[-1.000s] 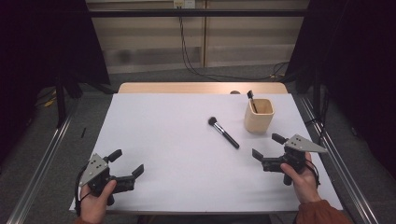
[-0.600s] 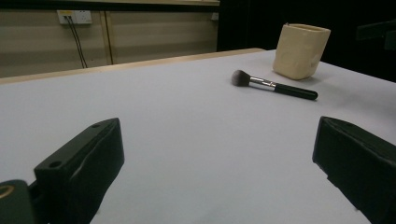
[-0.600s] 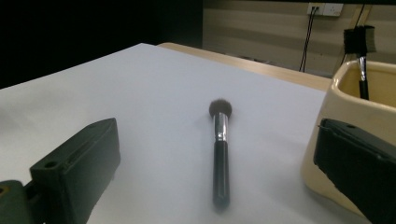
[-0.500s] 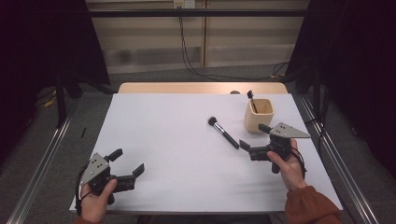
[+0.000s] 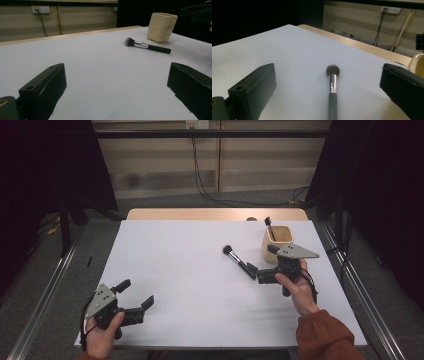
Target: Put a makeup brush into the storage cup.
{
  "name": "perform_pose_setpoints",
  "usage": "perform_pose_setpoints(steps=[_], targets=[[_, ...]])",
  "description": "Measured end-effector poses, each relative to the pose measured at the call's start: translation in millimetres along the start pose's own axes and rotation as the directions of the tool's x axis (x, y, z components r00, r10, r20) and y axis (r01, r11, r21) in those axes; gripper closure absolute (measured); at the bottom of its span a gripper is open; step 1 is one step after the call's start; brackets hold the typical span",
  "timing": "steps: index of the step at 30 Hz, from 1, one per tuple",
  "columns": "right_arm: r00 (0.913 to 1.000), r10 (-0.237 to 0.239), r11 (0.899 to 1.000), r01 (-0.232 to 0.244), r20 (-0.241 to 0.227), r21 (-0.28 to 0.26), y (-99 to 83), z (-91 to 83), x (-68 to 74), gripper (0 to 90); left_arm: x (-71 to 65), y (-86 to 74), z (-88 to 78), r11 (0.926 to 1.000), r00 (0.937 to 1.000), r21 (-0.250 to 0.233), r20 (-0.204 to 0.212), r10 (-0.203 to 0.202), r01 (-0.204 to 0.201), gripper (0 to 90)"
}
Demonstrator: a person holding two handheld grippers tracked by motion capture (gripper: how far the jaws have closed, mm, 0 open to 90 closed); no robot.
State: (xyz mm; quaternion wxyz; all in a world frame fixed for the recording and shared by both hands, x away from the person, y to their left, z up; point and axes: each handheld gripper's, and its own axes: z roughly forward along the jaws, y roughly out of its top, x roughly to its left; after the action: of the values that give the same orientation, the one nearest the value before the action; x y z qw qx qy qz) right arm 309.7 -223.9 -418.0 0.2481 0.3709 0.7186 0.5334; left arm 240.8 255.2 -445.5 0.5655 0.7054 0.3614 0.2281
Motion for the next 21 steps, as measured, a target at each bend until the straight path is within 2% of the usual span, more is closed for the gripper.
perform_pose_setpoints(steps=[5, 11, 14, 21], targets=[[0.9997, -0.023, 1.000, 0.023, -0.006, 0.012, 5.7, 10.8, 0.9, 0.0, -0.2, 0.1, 0.1, 1.0000, 1.0000, -0.001, 0.002, 0.001, -0.001, 2.3], [0.9998, -0.022, 1.000, 0.022, -0.005, 0.021, 10.7, 28.1, -0.1, 0.5, 0.1, 0.2, -0.1, 1.0000, 1.0000, -0.002, 0.000, -0.001, 0.001, 2.3], [0.9996, -0.022, 0.999, 0.022, -0.018, 0.029, 15.1, 33.7, 0.1, 0.5, 0.8, 0.2, -0.2, 1.0000, 1.0000, -0.001, -0.005, -0.001, 0.001, 2.2], [0.9996, -0.021, 0.999, 0.022, -0.016, 0.043, 23.5, 47.2, -2.3, 0.6, 0.5, 0.2, -0.3, 1.0000, 1.0000, -0.003, -0.004, 0.000, 0.000, 2.2]])
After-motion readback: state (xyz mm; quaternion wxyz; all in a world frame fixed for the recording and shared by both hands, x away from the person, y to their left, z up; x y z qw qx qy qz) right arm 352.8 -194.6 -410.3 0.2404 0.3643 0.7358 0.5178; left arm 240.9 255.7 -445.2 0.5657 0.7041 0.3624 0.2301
